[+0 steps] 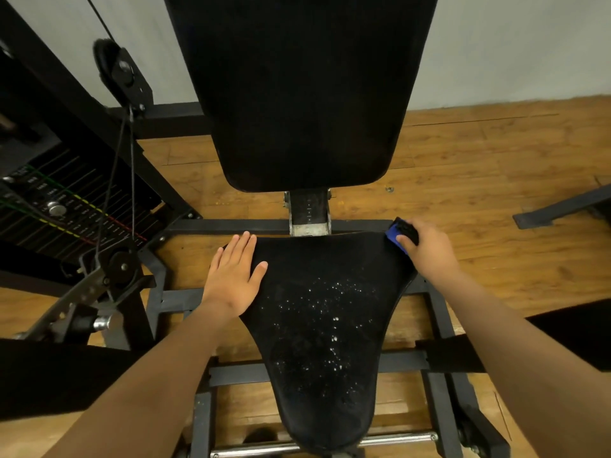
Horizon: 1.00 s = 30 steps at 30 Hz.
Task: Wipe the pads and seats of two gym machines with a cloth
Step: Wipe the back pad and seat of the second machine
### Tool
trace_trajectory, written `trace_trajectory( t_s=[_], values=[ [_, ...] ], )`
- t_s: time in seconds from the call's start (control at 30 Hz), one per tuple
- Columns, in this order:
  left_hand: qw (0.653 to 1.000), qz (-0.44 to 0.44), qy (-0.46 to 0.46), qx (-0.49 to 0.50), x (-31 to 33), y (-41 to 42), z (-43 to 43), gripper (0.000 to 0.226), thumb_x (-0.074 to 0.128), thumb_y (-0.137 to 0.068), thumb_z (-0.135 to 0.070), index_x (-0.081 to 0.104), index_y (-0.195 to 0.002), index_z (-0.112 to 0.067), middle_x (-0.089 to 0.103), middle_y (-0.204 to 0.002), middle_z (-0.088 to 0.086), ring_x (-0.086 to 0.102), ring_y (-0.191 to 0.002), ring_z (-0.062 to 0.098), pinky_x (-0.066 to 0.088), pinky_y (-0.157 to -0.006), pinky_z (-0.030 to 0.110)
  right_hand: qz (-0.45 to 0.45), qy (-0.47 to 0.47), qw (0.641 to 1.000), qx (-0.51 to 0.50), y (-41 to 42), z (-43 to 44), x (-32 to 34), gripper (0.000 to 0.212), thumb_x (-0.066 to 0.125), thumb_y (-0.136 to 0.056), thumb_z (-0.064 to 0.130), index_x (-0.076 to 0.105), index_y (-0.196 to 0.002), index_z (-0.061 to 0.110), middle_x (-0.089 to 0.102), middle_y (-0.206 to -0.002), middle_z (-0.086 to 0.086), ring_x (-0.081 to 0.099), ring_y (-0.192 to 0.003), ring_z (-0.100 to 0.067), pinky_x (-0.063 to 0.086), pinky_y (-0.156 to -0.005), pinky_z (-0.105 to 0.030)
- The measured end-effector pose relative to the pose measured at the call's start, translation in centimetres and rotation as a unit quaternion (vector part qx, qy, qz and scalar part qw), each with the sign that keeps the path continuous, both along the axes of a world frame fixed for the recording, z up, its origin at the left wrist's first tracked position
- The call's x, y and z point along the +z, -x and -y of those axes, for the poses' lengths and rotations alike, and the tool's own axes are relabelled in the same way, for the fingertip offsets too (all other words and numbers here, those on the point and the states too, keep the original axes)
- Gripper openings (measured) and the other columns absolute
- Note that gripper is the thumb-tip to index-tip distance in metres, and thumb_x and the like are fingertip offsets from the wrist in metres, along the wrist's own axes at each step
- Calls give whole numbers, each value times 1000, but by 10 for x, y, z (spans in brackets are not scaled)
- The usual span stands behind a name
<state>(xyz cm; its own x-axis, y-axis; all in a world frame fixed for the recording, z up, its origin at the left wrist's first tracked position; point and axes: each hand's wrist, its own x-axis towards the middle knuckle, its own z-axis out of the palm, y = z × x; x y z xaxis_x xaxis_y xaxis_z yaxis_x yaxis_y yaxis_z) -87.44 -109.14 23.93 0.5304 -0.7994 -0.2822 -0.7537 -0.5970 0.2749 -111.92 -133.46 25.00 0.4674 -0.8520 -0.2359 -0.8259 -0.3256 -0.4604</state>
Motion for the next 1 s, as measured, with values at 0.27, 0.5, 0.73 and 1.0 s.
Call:
trace_trajectory(
  t_s=[0.27, 0.5, 0.73, 1.0],
  values=[
    [999, -17, -46, 9, 10, 1, 2, 61, 24, -103, -44, 1, -154, -20, -3, -162, -4, -8, -148, 12, -5, -118, 34, 23, -19, 1000, -4, 11, -17, 10, 38, 59, -93, 23, 53, -130, 16, 58, -119, -9, 55, -110, -28, 45, -90, -37],
    [998, -13, -55, -10, 9, 1, 2, 61, 21, -103, -45, -1, -154, -19, -7, -162, -4, -10, -147, 13, -6, -119, 34, 67, 44, 997, -7, 32, -60, 6, 36, 60, -92, 21, 55, -127, 15, 56, -117, -7, 47, -115, -26, 38, -93, -34],
    [999, -11, -39, -17, 5, 0, -4, 61, 22, -103, -45, 1, -154, -18, -6, -162, -3, -10, -148, 14, -5, -119, 36, 137, 36, 989, 44, 51, -136, 13, 34, 62, -91, 18, 57, -124, 20, 45, -112, 10, 39, -109, -6, 34, -91, -19],
    [1000, -8, -9, -18, -1, -1, -6, 61, 23, -102, -46, 4, -154, -20, -3, -162, -4, -9, -148, 13, -5, -119, 36, 97, 67, 993, -28, 55, -86, -2, 36, 61, -92, 23, 56, -127, 17, 47, -116, -6, 40, -112, -23, 31, -87, -27]
  ],
)
